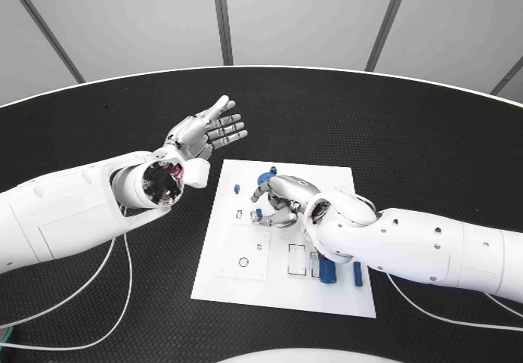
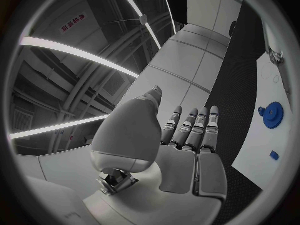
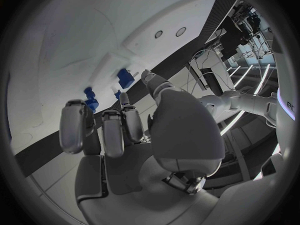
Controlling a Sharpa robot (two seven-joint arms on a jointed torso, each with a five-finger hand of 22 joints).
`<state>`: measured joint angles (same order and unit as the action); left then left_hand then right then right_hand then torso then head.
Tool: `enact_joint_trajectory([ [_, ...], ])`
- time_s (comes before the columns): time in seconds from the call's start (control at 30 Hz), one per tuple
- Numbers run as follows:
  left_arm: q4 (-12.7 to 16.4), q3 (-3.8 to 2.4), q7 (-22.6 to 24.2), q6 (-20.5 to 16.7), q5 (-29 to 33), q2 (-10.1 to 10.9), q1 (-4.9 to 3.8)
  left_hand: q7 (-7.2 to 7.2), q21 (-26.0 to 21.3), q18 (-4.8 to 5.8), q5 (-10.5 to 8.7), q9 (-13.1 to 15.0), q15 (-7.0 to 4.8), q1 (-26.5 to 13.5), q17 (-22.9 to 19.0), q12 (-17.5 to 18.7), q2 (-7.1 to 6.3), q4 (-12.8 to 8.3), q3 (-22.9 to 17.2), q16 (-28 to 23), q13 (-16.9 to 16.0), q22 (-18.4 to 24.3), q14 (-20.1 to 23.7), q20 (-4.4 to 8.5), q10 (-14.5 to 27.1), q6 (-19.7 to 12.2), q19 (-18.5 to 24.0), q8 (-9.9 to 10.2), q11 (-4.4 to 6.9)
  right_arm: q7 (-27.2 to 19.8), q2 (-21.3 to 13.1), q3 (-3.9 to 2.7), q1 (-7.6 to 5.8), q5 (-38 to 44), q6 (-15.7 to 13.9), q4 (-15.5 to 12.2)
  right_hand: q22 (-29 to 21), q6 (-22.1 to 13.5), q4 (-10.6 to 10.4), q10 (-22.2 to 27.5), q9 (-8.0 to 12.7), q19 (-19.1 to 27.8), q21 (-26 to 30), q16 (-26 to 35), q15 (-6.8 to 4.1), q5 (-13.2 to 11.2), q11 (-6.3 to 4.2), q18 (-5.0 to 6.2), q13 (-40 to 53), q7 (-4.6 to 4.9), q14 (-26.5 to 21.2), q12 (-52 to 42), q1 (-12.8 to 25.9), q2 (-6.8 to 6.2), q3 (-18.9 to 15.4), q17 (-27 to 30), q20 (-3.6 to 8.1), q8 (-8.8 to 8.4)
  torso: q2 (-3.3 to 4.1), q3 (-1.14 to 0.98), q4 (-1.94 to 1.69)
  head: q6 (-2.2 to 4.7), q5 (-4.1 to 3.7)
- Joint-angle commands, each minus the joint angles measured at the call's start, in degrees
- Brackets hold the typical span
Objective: Assemble the parts on the task board
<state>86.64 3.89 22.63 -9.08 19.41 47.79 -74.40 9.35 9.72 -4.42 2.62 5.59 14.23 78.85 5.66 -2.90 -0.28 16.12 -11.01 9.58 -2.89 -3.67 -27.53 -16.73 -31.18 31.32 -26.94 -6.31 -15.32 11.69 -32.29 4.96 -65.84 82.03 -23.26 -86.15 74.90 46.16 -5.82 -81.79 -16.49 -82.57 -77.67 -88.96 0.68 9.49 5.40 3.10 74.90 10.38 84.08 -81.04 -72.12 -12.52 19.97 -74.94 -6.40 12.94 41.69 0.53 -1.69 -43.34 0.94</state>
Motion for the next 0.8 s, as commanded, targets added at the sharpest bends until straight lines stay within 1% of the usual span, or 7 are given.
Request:
enact_joint_trajectory([
  [0.03,-0.55,0.00,-1.00,2.33,-0.47,0.01,0.00,7.53,1.53,-0.63,0.29,0.66,-0.56,1.56,0.84,-0.98,-0.58,-0.52,-0.52,1.78,-0.40,-0.43,-3.75,0.04,-4.30,3.27,-3.67,-1.03,0.35,-3.38,-2.21,-0.02,-0.02,-0.01,-2.90,-2.57,2.48,-1.05,-1.52,1.38,0.51,0.76,1.71,0.95,0.39,-0.12,0.34,0.77,4.14,0.16,4.61,1.35,-2.53,1.21,-5.06,-9.47,-0.68,-0.68,-0.26,-0.09,0.12,0.12,0.13],
  [0.33,-3.21,0.00,-6.28,9.14,-3.75,-0.03,0.00,4.33,7.58,-6.19,0.37,3.70,-5.67,8.77,5.00,-5.86,-3.17,-6.32,-4.43,10.97,-1.48,-2.16,-23.51,0.52,-23.81,18.39,-17.60,-6.65,4.47,-13.94,-10.73,-0.07,-1.73,-10.52,-5.73,-10.28,-6.25,0.76,-4.52,6.72,0.72,6.25,12.60,5.44,-0.46,-1.19,-0.77,3.16,-2.47,-0.85,2.08,7.75,-7.17,2.53,-9.81,-0.46,0.13,0.23,-1.08,-0.18,0.48,0.31,0.34],
  [0.57,-5.93,-0.02,-17.80,14.39,-14.73,0.36,-0.14,0.39,20.77,-6.14,0.57,4.78,-12.92,7.29,13.61,-9.08,-5.02,-8.60,-10.45,26.24,-2.52,-8.20,-45.18,8.45,-39.76,24.46,-33.46,-9.13,9.91,-17.28,-20.05,-0.04,-3.82,-23.15,-6.97,-14.24,-11.18,3.61,-5.54,9.21,0.66,8.20,19.04,9.35,-1.13,0.47,-1.46,4.16,-7.62,-1.43,0.69,12.68,-8.56,2.85,-8.21,5.01,0.83,1.43,-2.15,-0.51,0.84,0.06,0.23],
  [0.63,-6.70,-0.02,-21.82,16.11,-18.15,0.26,-0.36,0.39,22.14,-6.04,0.36,4.83,-12.95,4.56,15.91,-9.81,-5.29,-7.20,-10.24,29.67,-3.22,-8.98,-45.73,8.97,-41.05,23.80,-33.68,-8.89,10.36,-17.63,-22.03,-0.03,-4.16,-25.11,-7.87,-14.63,-13.28,3.54,-6.04,10.17,0.82,8.99,21.71,11.05,-1.25,0.90,-1.60,4.57,-9.50,-1.43,0.10,14.52,-8.56,2.57,-7.87,7.31,0.92,1.38,-2.41,-0.60,0.87,-0.04,0.26],
  [0.7,-7.46,-0.02,-26.42,17.71,-22.00,-0.02,-0.79,-0.40,25.18,-6.15,0.13,5.59,-13.74,1.47,20.48,-11.73,-5.85,-5.17,-9.77,37.24,-4.98,-10.50,-48.01,10.01,-42.18,23.62,-36.13,-9.89,11.07,-17.55,-23.90,-0.03,-4.52,-26.83,-9.02,-14.80,-15.12,3.52,-6.52,11.02,0.94,9.71,24.11,12.42,-1.29,1.05,-1.59,4.94,-11.17,-1.52,-0.35,16.20,-8.58,2.27,-7.65,8.85,1.01,1.37,-2.53,-0.67,0.89,-0.06,0.29],
  [0.77,-8.31,-0.01,-30.67,18.95,-26.16,-0.55,-1.35,-1.06,31.20,-5.87,0.28,7.29,-14.61,0.19,38.83,-15.46,-6.36,-3.46,-9.37,54.95,-8.49,-13.67,-51.42,11.68,-41.24,22.66,-40.39,-12.32,11.90,-17.41,-25.56,-0.03,-4.79,-28.42,-10.28,-14.75,-15.74,3.65,-7.06,10.94,0.99,9.71,24.93,12.67,-1.33,1.22,-1.63,5.02,-11.65,-1.58,-0.25,16.57,-8.20,1.92,-7.79,8.89,1.05,1.45,-2.68,-0.76,0.91,-0.04,0.29],
  [0.8,-8.67,-0.01,-32.14,19.41,-27.64,-0.82,-1.57,-0.97,31.77,-5.85,0.49,7.65,-14.55,0.03,41.29,-16.21,-6.14,-3.00,-9.42,56.81,-9.22,-14.05,-51.11,11.74,-40.87,22.35,-40.04,-12.84,11.70,-17.35,-26.11,-0.03,-4.87,-28.97,-10.75,-14.71,-16.09,3.66,-7.17,11.14,1.00,9.83,25.38,12.87,-1.34,1.29,-1.65,5.10,-12.05,-1.60,-0.30,16.94,-8.16,1.85,-7.82,9.13,1.06,1.47,-2.82,-0.79,0.94,-0.15,0.31],
])
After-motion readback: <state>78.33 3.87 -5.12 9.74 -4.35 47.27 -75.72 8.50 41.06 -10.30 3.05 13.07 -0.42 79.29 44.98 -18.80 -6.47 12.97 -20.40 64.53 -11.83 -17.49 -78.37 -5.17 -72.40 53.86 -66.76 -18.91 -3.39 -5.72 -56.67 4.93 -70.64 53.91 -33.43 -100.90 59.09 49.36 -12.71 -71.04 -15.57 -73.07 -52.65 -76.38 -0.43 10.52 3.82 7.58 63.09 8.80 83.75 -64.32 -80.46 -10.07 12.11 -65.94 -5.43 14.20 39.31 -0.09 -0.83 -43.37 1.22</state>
